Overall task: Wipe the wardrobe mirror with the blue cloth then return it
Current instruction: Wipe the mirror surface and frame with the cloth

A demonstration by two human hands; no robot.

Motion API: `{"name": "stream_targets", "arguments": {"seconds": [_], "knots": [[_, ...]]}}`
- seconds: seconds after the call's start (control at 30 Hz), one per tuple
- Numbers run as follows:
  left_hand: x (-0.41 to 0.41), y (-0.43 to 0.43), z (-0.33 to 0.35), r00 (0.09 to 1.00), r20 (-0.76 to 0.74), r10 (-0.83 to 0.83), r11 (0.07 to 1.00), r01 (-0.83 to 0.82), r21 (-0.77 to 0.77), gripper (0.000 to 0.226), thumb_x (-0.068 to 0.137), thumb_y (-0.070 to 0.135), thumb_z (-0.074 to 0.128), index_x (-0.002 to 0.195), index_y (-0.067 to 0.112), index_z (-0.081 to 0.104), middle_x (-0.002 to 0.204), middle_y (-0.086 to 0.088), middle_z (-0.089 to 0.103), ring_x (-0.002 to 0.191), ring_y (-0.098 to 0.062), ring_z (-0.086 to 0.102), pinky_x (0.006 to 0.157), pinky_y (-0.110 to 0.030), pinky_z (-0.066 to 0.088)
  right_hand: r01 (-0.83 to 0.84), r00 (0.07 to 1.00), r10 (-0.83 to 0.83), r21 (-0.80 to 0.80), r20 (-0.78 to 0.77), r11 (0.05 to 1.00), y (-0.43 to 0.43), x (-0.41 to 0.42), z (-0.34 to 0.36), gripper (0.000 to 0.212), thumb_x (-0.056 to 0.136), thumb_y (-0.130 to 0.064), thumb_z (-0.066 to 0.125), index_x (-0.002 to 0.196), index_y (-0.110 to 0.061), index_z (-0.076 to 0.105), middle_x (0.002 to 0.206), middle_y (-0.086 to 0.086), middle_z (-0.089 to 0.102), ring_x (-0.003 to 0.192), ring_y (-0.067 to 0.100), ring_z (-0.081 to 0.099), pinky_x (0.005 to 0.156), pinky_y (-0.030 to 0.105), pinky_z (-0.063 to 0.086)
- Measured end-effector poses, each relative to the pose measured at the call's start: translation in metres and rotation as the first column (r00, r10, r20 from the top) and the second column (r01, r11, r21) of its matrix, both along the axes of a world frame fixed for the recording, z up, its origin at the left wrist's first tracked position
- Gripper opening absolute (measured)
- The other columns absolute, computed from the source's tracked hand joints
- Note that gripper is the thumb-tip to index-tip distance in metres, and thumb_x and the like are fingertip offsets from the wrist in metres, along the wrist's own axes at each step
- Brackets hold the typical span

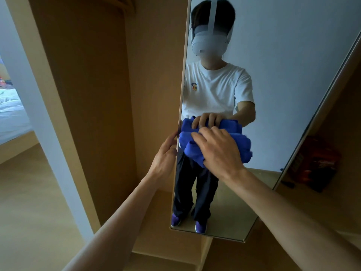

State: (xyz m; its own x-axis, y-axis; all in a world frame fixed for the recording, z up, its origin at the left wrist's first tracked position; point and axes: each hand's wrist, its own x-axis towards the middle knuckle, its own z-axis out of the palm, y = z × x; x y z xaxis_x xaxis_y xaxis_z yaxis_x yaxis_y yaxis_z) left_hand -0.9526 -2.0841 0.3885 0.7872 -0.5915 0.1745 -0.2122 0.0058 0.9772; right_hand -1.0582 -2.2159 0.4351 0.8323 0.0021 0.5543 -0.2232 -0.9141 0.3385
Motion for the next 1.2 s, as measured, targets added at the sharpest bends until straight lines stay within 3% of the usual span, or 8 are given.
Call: {"name": "stream_targets", "arguments": {"seconds": [0.1,0.27,0.6,0.73,0.8,0.97,1.1,1.2], "knots": [[-0.006,-0.002,-0.002,0.999,0.031,0.018,0.999,-0.019,0.037,0.061,0.101,0.009,0.035,0.153,0.041,0.037,0.155,0.005,0.046,0.142,-0.017,0.041,0.121,-0.050,0.032,0.017,0.996,-0.016,-0.011,0.086,1.000,-0.015,-0.006,0.024,0.040,0.067,-0.004,0.061,0.106,-0.012,0.060,0.096,0.008,0.059,0.082,0.030,0.052,0.071,0.042,0.037],[-0.020,-0.012,-0.009,0.988,0.090,0.122,0.989,-0.128,0.068,0.062,0.095,0.028,0.034,0.153,0.048,0.030,0.157,0.003,0.041,0.140,-0.019,0.040,0.115,-0.051,0.036,0.001,0.986,0.001,-0.011,0.169,1.000,-0.031,-0.013,0.028,0.041,0.071,-0.006,0.057,0.111,-0.012,0.062,0.098,0.006,0.061,0.084,0.029,0.054,0.072,0.040,0.036],[-0.031,-0.022,-0.014,0.970,0.142,0.199,0.979,-0.204,0.023,0.070,0.078,0.031,0.039,0.145,0.052,0.038,0.141,0.029,0.052,0.134,-0.003,0.045,0.105,-0.042,0.044,0.007,1.000,-0.007,0.010,-0.016,1.000,-0.032,-0.024,-0.036,0.039,0.079,-0.006,0.040,0.112,-0.017,0.059,0.102,0.002,0.061,0.088,0.025,0.054,0.079,0.038,0.041],[-0.030,-0.028,-0.024,0.962,0.162,0.219,0.968,-0.236,0.092,0.075,0.090,0.016,0.050,0.152,0.048,0.023,0.143,0.010,0.046,0.098,0.016,0.049,0.071,-0.020,0.041,-0.014,1.000,0.015,0.047,-0.023,0.999,-0.037,-0.029,-0.028,0.038,0.077,-0.004,0.052,0.111,-0.018,0.061,0.100,0.001,0.061,0.086,0.024,0.053,0.078,0.037,0.040],[-0.029,-0.031,-0.029,0.961,0.162,0.222,0.960,-0.245,0.135,0.082,0.093,0.012,0.053,0.156,0.045,0.014,0.143,0.002,0.042,0.082,0.012,0.046,0.060,-0.018,0.037,-0.010,1.000,0.010,0.081,-0.003,0.997,-0.043,-0.035,-0.017,0.042,0.072,-0.003,0.061,0.112,-0.017,0.063,0.099,0.001,0.062,0.085,0.024,0.053,0.076,0.037,0.040],[-0.033,-0.041,-0.026,0.947,0.182,0.264,0.943,-0.293,0.157,0.084,0.094,0.011,0.052,0.160,0.035,0.006,0.154,-0.005,0.034,0.078,0.021,0.046,0.045,-0.013,0.040,0.035,0.999,-0.038,0.057,0.039,0.998,-0.060,-0.051,0.025,0.044,0.066,-0.007,0.065,0.109,-0.015,0.062,0.099,0.004,0.059,0.087,0.027,0.051,0.074,0.040,0.038],[-0.041,-0.053,-0.026,0.919,0.200,0.341,0.913,-0.374,0.164,0.085,0.096,0.016,0.052,0.161,0.033,0.000,0.156,-0.012,0.028,0.099,-0.023,0.059,0.063,-0.032,0.051,0.054,0.996,-0.055,0.018,0.074,0.998,-0.077,-0.056,0.048,0.030,0.073,-0.009,0.053,0.101,-0.016,0.058,0.096,0.003,0.055,0.088,0.026,0.050,0.076,0.043,0.039],[-0.045,-0.057,-0.028,0.903,0.200,0.381,0.891,-0.416,0.180,0.086,0.096,0.017,0.053,0.161,0.035,-0.001,0.156,-0.014,0.029,0.114,-0.035,0.058,0.082,-0.049,0.058,0.021,0.997,-0.023,0.023,0.072,1.000,-0.084,-0.057,0.040,0.023,0.076,-0.010,0.049,0.097,-0.017,0.056,0.093,0.002,0.052,0.088,0.025,0.050,0.080,0.043,0.040]]}}
